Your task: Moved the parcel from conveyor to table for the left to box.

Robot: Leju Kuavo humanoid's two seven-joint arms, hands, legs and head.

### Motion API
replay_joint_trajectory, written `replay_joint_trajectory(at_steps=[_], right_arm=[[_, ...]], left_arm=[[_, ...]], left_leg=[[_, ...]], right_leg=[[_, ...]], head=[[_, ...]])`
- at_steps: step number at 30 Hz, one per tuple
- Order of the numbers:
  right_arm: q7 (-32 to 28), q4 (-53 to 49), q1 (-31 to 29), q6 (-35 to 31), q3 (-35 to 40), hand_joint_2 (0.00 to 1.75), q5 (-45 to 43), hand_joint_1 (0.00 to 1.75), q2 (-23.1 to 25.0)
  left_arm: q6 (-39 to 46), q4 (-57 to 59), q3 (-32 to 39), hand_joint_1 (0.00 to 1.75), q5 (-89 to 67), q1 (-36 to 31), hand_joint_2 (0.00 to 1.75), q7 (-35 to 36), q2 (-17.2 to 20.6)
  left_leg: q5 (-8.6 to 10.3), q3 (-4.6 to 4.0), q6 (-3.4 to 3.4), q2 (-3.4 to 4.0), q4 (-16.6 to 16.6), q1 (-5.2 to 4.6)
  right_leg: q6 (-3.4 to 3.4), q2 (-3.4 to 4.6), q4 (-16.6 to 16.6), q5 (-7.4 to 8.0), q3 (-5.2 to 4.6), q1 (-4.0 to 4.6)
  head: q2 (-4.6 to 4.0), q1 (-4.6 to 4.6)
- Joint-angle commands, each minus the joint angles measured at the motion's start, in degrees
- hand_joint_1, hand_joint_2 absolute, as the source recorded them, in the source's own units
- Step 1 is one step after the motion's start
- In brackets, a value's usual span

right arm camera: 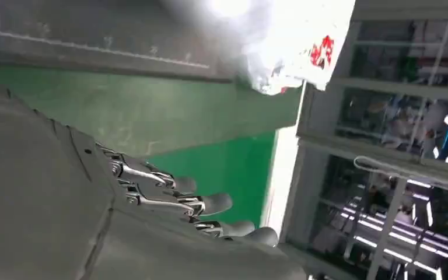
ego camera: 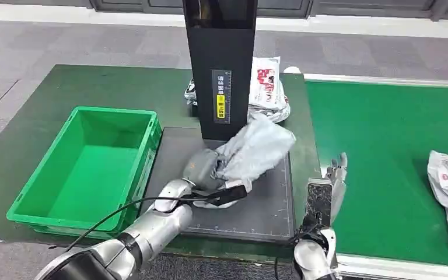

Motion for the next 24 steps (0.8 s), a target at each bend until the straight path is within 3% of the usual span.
replay_joint_trajectory(at_steps=[1,3,4,9,17,24], right_arm=[[-2.4,-8.6,9.5,-1.4,-7.2,0.0,-0.9,0.0,-1.4],[-2.8,-7.9,8.6,-1.8,-7.6,0.0,-1.8,0.0,-1.8],[-2.9,-7.9,8.4,-1.8,-8.0,0.0,-2.1,0.0,-1.8],[-4.4,-8.0,10.6,-1.8,-7.9,0.0,-3.7,0.0,-3.3],[-4.4,-7.9,10.4,-1.8,-7.7,0.0,-3.8,0.0,-3.1],[-4.3,-4.2,7.5,-1.8,-6.4,0.0,-3.6,0.0,-2.2]], left_arm=[[3.8,-50.3,42.9,1.75,-19.2,16.8,1.75,-8.4,4.1],[3.8,-51.5,53.3,1.75,-17.6,17.0,1.75,-16.8,1.7],[3.8,-51.6,55.7,1.75,-18.2,16.7,1.75,-17.5,1.3],[3.8,-57.5,73.4,1.75,-16.1,18.9,1.75,-29.5,-2.1],[3.8,-58.5,73.6,1.75,-16.5,19.2,1.75,-29.5,-2.8],[3.8,-69.5,85.2,1.75,-25.0,25.7,1.75,-27.4,-6.2]], left_leg=[[-0.1,-0.05,-0.01,0.33,-0.1,0.07],[-0.2,-0.04,-0.08,0.81,-0.1,0.03],[-0.25,0.01,-0.09,1.14,-0.2,0.06],[-0.31,-0.1,-0.12,1.23,-0.2,0.08],[-0.26,-0.22,-0.08,0.74,-0.2,0.06],[-0.36,-0.09,-0.09,1.24,-0.3,0.07]], right_leg=[[-0.05,0.4,-0.1,0.02,-0.14,0.04],[-0.07,0.93,0.0,0.08,-0.34,0.0],[-0.09,1.23,-0.1,0.11,-0.38,0.02],[-0.09,1.35,-0.1,0.08,-0.59,0.05],[-0.12,0.81,0.0,-0.07,-0.55,0.01],[-0.14,1.33,-0.1,0.02,-0.52,0.02]], head=[[0.0,0.02],[0.0,0.0],[0.0,0.0],[0.0,-0.02],[0.0,-0.02],[0.0,0.0]])
